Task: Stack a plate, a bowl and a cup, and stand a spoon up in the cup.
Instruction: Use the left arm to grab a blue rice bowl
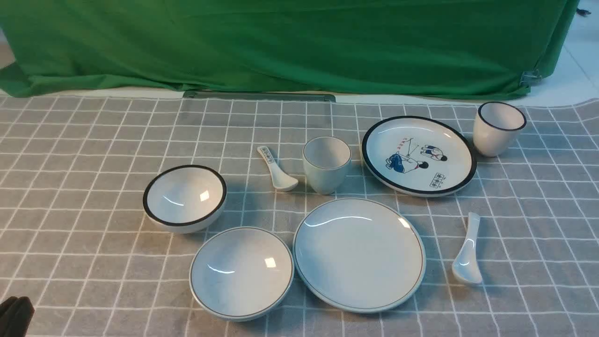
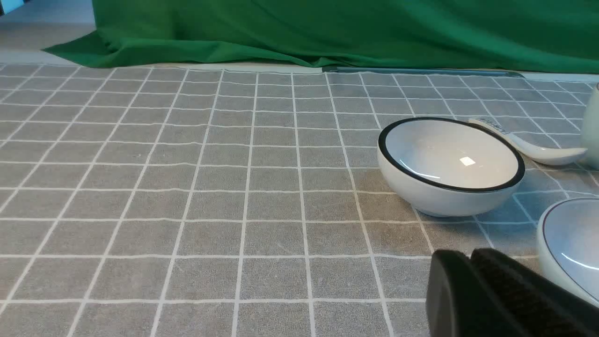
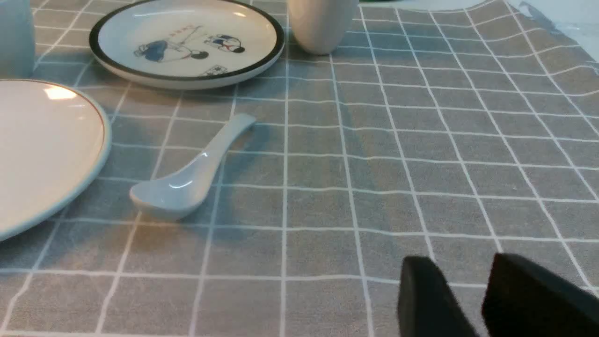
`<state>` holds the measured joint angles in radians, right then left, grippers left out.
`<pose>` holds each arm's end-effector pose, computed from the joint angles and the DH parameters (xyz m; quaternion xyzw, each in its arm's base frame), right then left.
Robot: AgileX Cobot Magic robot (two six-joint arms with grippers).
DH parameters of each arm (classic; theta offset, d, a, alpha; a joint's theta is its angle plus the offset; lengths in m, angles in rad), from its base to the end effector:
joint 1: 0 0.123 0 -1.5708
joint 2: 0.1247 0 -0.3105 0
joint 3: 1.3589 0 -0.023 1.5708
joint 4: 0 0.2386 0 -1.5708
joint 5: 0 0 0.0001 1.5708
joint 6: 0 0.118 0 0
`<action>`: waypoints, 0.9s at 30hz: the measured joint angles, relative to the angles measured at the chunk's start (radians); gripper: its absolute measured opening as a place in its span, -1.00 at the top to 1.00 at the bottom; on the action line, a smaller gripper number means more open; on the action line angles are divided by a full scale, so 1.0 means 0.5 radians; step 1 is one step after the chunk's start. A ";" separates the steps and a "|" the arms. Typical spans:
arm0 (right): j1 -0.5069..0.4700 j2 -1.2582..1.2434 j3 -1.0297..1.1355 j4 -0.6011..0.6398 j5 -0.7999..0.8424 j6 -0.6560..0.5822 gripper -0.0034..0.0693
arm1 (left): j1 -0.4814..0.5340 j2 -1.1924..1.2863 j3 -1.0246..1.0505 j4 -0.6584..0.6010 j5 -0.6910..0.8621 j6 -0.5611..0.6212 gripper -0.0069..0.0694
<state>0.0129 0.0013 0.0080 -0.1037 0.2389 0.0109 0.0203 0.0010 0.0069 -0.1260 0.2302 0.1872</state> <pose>0.0445 -0.0023 0.1847 -0.0312 0.7606 -0.0343 0.6475 0.0447 -0.0025 0.1861 0.0261 0.7574 0.0168 0.6523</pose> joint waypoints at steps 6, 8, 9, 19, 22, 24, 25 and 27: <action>0.000 0.000 0.000 0.000 0.000 0.000 0.24 | 0.000 0.000 0.000 0.000 0.000 0.000 0.77; 0.000 0.000 0.000 0.000 0.000 0.000 0.24 | 0.000 0.000 0.000 0.000 0.000 0.000 0.77; 0.000 0.000 0.000 0.000 0.000 0.000 0.24 | 0.000 0.000 0.000 0.000 0.000 0.000 0.77; 0.000 -0.001 0.000 0.000 0.000 0.000 0.24 | 0.000 0.000 0.000 0.000 0.000 0.002 0.77; 0.000 -0.001 0.000 0.000 0.000 0.000 0.24 | 0.000 0.000 0.000 0.073 -0.056 0.045 0.77; 0.000 -0.001 0.000 0.000 0.000 0.000 0.24 | 0.000 0.000 0.000 0.007 -0.207 -0.042 0.77; 0.000 -0.001 0.000 0.000 0.000 0.000 0.24 | 0.000 0.000 0.000 -0.048 -0.268 -0.109 0.77; 0.000 -0.001 0.000 0.000 0.000 0.000 0.24 | 0.000 0.000 0.000 -0.190 -0.407 -0.246 0.77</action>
<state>0.0129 0.0010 0.0080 -0.1037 0.2389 0.0109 0.0203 0.0010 0.0069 -0.2208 0.0268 0.0641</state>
